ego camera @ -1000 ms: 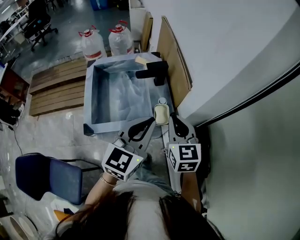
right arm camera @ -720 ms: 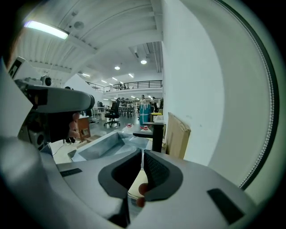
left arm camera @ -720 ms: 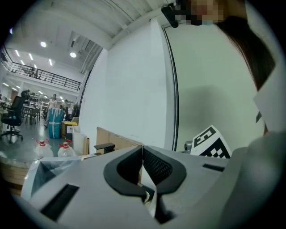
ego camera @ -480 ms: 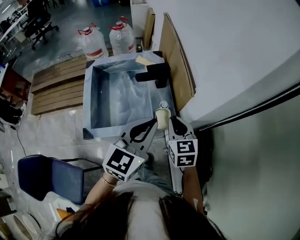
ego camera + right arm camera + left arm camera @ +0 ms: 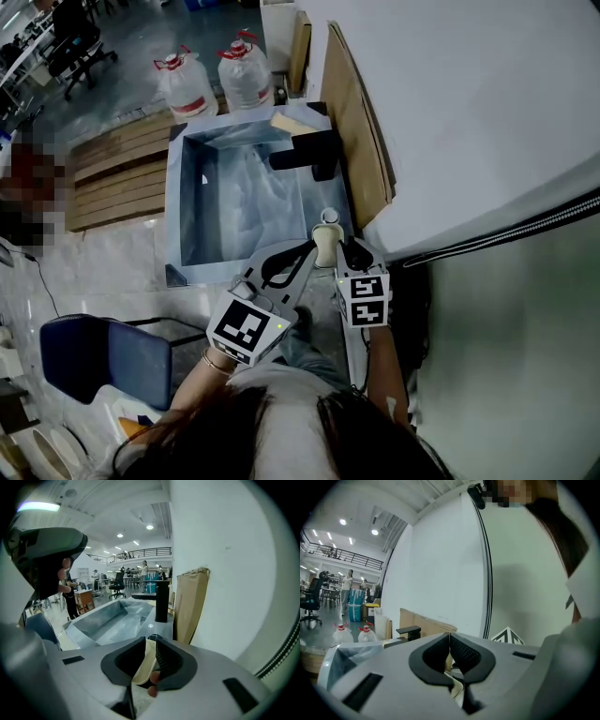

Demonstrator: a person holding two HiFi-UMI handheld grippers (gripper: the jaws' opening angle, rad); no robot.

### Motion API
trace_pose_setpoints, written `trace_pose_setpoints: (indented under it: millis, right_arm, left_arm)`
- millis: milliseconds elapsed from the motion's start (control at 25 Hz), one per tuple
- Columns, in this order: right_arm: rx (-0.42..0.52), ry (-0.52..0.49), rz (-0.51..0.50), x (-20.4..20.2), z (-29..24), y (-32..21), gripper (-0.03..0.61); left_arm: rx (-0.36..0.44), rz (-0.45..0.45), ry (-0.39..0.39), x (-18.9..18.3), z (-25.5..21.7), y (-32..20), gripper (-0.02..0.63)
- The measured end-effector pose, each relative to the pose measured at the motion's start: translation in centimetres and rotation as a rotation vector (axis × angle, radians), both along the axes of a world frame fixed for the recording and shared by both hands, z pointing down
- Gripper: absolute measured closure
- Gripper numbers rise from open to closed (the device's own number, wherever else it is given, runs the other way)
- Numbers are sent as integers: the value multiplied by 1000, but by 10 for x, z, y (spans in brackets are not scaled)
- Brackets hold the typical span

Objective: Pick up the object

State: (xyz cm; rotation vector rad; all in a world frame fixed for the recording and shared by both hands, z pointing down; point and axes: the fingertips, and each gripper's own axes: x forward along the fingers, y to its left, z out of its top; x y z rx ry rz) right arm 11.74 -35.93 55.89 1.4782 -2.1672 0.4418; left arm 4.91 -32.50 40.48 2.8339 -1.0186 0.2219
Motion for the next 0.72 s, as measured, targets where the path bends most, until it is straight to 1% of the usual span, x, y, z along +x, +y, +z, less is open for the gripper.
trace_pose_setpoints:
  millis: [160, 280, 400, 720]
  right_arm:
    - [-40, 5, 7, 3, 20, -5, 508]
    - [-73, 6, 19, 5, 34, -8, 508]
    - [-102, 4, 24, 7, 45, -11, 508]
    - [-166, -15, 30, 7, 67, -15, 508]
  left_arm:
    - [-12, 2, -9, 2, 5, -5, 604]
    - [-43, -8, -7, 3, 10, -8, 604]
    - [-27, 2, -18, 4, 12, -12, 604]
    - [-42, -6, -33, 6, 21, -20, 604]
